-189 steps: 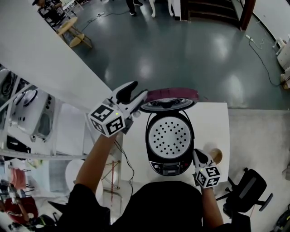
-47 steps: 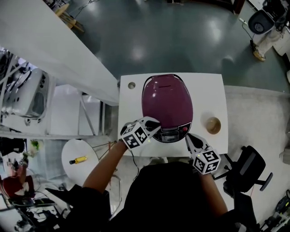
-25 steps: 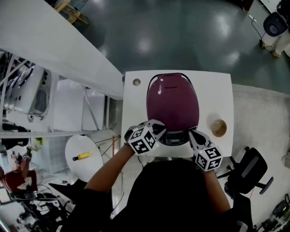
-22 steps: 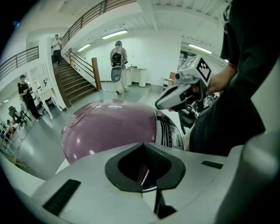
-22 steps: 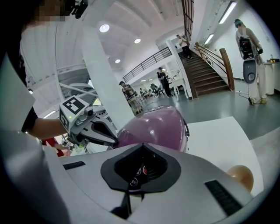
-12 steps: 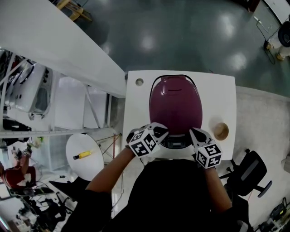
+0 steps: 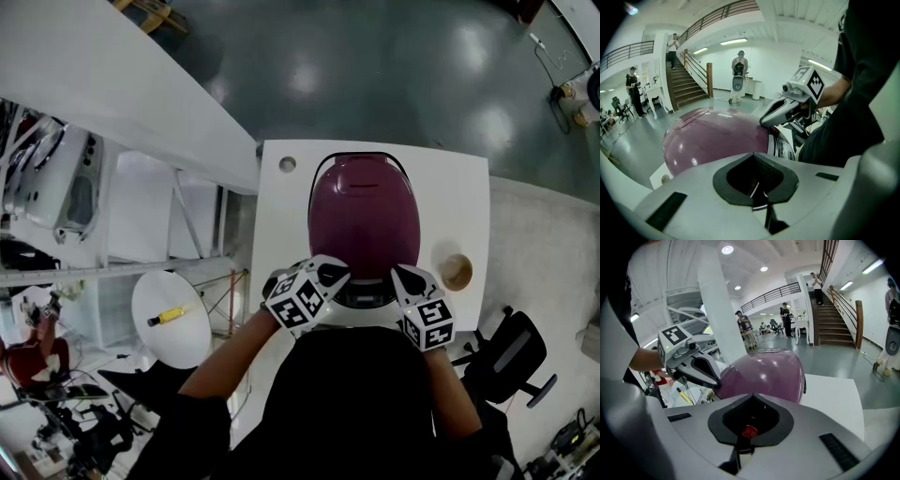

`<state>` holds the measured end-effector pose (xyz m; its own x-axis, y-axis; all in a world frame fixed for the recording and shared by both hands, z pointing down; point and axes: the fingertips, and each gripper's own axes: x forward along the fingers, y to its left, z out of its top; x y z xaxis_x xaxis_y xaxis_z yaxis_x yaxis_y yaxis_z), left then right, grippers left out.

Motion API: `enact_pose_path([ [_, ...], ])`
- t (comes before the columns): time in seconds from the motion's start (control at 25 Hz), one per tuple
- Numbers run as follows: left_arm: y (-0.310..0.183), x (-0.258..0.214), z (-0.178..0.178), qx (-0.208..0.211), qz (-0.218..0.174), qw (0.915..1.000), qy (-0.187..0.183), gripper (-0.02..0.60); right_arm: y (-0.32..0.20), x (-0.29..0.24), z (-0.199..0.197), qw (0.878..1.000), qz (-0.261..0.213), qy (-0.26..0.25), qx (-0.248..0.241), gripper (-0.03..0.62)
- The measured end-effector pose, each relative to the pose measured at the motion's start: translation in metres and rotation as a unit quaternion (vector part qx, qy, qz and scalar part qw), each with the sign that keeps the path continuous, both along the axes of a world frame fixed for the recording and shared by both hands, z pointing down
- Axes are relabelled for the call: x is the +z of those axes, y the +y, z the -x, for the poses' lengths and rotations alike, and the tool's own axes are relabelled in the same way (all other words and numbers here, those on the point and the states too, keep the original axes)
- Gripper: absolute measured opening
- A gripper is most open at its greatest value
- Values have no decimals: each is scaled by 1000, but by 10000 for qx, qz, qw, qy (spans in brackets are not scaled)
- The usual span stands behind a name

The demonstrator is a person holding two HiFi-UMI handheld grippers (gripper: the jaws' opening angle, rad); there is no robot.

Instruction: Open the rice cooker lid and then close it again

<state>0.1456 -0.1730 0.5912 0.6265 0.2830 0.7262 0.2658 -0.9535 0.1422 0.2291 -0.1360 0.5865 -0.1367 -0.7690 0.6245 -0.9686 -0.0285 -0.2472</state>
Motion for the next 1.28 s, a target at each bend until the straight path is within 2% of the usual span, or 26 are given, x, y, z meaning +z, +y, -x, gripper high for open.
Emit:
enact_pose_path([
  [0.16,0,0,0,25,-19,10000,17,5,-1,1,0,9997,-21,-226,50,-2],
  [0.28,-1,1,1,5,-232,9997,80,5,-2,2,0,9990,-140,-392,132,-2],
  [0.48,-3,0,2,-471,-355,9977,321,5,-4,-15,7,9989,-337,-317,116,-2],
  [0.68,14,-16,13,-836,-199,9939,685,5,11,-45,24,9967,-766,-197,194,-2],
  [0.8,23,-25,27,-1041,-151,9903,904,5,27,-55,38,9966,-799,80,157,-2],
  [1.0,37,-38,64,-1606,80,9796,1203,5,52,-65,72,9957,-905,131,115,-2],
  [1.28,71,-31,114,-2332,692,9547,1715,5,94,-61,117,9975,-675,166,120,-2],
])
